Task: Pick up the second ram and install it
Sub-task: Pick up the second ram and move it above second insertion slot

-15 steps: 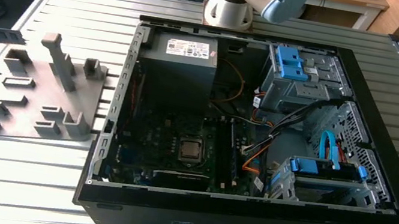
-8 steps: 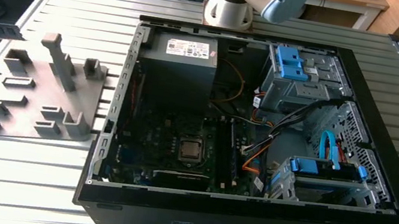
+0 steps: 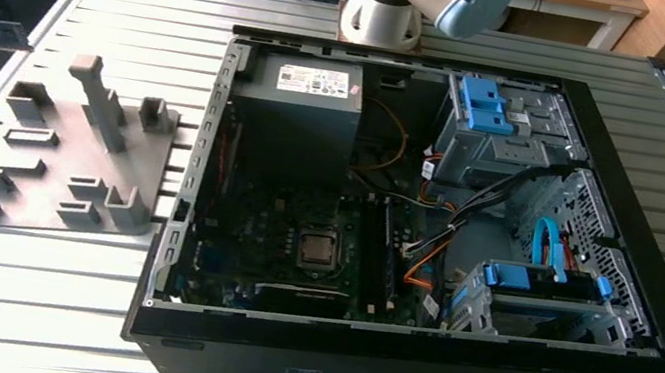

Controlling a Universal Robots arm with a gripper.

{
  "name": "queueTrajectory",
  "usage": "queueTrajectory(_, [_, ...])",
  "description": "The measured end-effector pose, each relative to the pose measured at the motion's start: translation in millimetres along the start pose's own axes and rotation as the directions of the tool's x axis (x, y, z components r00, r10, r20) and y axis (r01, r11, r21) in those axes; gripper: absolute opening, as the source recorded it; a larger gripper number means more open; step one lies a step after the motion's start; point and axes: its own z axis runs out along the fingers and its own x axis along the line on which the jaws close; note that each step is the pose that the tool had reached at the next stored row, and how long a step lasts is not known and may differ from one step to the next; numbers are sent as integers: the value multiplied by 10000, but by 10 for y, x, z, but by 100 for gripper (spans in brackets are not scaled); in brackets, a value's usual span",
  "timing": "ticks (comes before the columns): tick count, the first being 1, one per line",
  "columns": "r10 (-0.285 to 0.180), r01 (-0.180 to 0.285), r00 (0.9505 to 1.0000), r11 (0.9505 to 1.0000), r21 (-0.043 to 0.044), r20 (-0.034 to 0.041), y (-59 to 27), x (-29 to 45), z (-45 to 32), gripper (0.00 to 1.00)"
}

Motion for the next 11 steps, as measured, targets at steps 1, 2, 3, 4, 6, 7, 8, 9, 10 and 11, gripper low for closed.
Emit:
queueTrajectory(1, [0,0,10000,10000,1,1,0,-1,-24,14])
queueTrajectory(2, [0,0,10000,10000,1,1,0,-2,-51,14])
queueTrajectory(3, [0,0,10000,10000,1,2,0,-4,-74,14])
queueTrajectory(4, [0,0,10000,10000,0,1,0,-5,-99,14])
queueTrajectory(6, [0,0,10000,10000,0,1,0,-6,-136,14])
queueTrajectory(7, [0,0,10000,10000,2,5,0,-6,-136,14])
queueTrajectory(8, [0,0,10000,10000,3,6,0,-6,-136,14])
queueTrajectory(9, [0,0,10000,10000,3,8,0,-7,-136,14])
queueTrajectory(10, [0,0,10000,10000,3,8,0,-7,-137,14])
queueTrajectory(11, [0,0,10000,10000,1,8,0,-7,-138,14])
